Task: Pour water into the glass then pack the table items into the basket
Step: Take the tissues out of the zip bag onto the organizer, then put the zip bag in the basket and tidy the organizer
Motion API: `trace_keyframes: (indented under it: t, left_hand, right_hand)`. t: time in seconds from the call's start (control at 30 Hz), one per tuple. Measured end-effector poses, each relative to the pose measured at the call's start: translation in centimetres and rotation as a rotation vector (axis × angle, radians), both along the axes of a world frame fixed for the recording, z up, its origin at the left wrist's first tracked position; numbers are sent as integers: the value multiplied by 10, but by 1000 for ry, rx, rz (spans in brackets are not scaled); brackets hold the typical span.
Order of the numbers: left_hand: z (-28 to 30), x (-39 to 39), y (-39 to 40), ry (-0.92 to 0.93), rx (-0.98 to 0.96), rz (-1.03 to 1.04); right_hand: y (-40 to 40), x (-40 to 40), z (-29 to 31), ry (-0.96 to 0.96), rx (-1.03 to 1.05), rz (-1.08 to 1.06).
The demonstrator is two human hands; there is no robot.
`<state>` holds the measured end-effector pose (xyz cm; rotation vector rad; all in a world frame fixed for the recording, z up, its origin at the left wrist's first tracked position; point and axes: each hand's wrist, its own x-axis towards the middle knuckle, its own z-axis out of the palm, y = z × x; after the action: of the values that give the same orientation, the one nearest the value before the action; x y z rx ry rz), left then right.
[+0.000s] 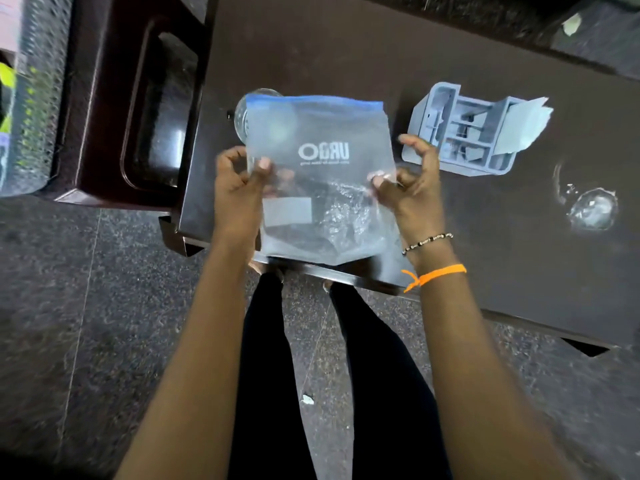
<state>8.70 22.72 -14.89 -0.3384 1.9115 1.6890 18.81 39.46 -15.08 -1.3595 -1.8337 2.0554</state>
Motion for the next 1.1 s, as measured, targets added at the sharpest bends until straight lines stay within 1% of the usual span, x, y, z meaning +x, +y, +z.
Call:
trace_keyframes:
  t: [0.07,0.13,0.17,0.23,0.3,0.33,0.4,0.43,0.5,0.57,0.63,0.7,0.73,0.77,0.8,0.83,0.87,0.9,0.97,1.0,1.03,1.07,1.1]
  left_hand:
    - [7,-10,0,147,-6,-54]
    - [15,-20,-1,282,-17,-186]
    - [18,-25,-2,324,-41,-258]
    - [25,-34,-4,342,-111,-397]
    - [29,-41,-6,374,-212,-511]
    - [31,-44,-7,423,-270,-526]
    - [36,-51,-12,499,-320,-426]
    - [39,-55,-15,480,-284,-344]
    - [43,-59,-18,317,-104,-204]
    - [43,-61,-24,131,51,-109]
    - [39,-61,-29,-47,131,-103]
    - [37,-63,-45,-121,165,-141]
    - [37,-63,-54,-110,158,-139]
    - [37,-65,-65,-79,145,-89]
    - [38,-68,-73,-48,144,-4]
    - [39,-69,-80,-29,161,111]
    - [40,-74,-88,-21,198,245]
    - [41,-76,-94,-28,248,366]
    - [44,-85,-106,-30,354,554]
    - [46,-89,-109,-29,412,611]
    - [48,-91,-110,-26,475,646]
    - [52,-97,-114,-18,536,671]
    - [54,-101,-115,-26,588,685]
  right_hand:
    - [6,-6,5,43,75,62]
    - [14,-11,11,55,84,115]
    - [18,-13,16,57,75,143]
    - [23,-17,24,44,112,189]
    - [25,-23,32,-21,278,254]
    - [25,-27,36,-54,382,277]
    - [24,-35,40,-59,462,268]
    - [23,-40,41,-31,448,242]
    - [18,-52,43,62,375,176]
    - [2,-71,42,95,376,126]
    - [-12,-85,38,95,396,77]
    - [-28,-101,37,68,381,51]
    - [-35,-106,38,73,339,23]
    - [-43,-112,39,91,268,-23]
    - [-50,-116,41,107,150,-79]
    - [-57,-118,41,106,-16,-111]
    - [-67,-125,43,91,-186,-92]
    - [-78,-128,43,57,-331,-28]
    - [-113,-142,48,4,-506,136]
    - [-133,-150,51,10,-548,180]
    - [-153,-159,54,34,-544,198]
    - [-176,-173,57,79,-498,201]
    - [-192,-185,59,111,-408,189]
